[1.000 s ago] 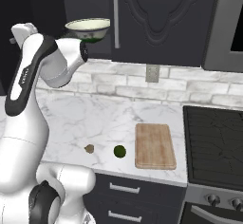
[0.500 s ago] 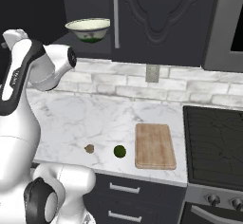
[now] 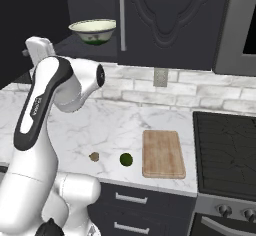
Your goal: Open the cabinet. Place the bowl and condiment on the counter. Then place the lime and garlic on the cutting board.
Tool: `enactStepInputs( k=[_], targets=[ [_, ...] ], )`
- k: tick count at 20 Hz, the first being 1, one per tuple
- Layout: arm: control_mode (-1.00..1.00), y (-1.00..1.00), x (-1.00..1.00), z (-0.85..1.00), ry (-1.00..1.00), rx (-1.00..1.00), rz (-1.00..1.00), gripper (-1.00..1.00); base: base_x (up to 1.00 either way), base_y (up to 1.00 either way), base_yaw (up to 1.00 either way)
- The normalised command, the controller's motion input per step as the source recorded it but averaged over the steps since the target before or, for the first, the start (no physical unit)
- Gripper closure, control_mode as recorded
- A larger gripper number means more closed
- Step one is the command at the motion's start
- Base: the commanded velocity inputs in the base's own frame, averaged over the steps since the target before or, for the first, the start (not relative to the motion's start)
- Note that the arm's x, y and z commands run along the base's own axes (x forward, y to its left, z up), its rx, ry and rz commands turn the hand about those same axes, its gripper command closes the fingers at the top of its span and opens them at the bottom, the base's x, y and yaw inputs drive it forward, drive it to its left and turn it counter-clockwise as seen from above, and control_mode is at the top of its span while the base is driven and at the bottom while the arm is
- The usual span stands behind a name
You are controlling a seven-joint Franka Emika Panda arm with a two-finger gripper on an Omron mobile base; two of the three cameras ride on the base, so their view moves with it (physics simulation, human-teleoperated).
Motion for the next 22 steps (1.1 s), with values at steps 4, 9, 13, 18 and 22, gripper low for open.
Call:
enactStepInputs(
  k=[4, 9, 13, 18, 22],
  targets=[
    [-1.00, -0.91, -0.45, 0.00, 0.00, 0.11, -0.18, -1.00, 0.00, 0.00, 0.00],
    [-1.00, -0.54, -0.28, -0.03, -0.07, 0.04, -0.16, -1.00, 0.00, 0.00, 0.00],
    [-1.00, -0.69, -0.09, -0.02, -0.24, 0.01, -0.21, -1.00, 0.00, 0.00, 0.00],
    [-1.00, -0.57, 0.00, 0.05, -0.27, -0.09, -0.19, -1.00, 0.00, 0.00, 0.00],
    [-1.00, -0.46, 0.00, 0.00, -0.26, -0.15, -0.23, -1.00, 0.00, 0.00, 0.00]
  ],
)
